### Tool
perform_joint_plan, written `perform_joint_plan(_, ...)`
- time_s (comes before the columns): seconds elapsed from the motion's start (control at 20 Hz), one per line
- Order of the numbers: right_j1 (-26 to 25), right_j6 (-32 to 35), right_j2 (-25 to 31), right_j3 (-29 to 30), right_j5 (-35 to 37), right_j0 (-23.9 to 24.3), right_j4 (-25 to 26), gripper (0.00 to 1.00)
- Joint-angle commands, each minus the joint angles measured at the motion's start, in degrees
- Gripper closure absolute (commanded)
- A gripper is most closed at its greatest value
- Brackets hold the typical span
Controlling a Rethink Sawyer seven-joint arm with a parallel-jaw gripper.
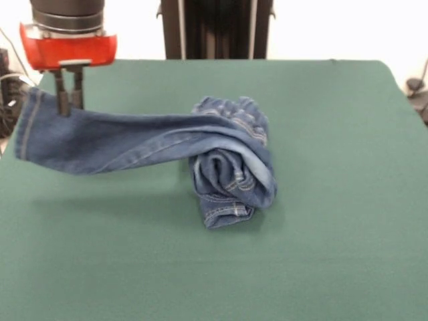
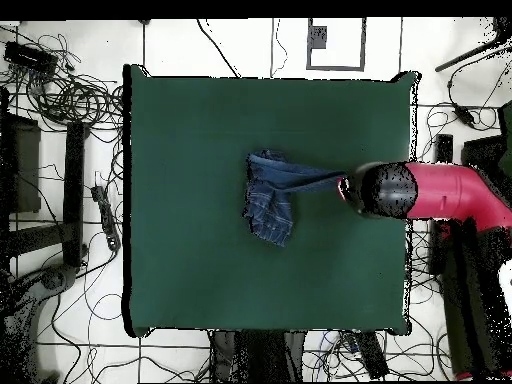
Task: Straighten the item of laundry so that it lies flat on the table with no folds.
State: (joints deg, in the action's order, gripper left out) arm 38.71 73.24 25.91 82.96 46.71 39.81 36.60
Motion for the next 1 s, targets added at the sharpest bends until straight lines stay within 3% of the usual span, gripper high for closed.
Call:
perform_joint_plan(0.05, -5.33, -20.36, 6.74, -2.84, 7.15, -0.55, 1.91, 1.00)
perform_joint_plan(1.0, -6.13, -27.84, 7.15, -7.80, 9.81, 0.44, 1.47, 1.00)
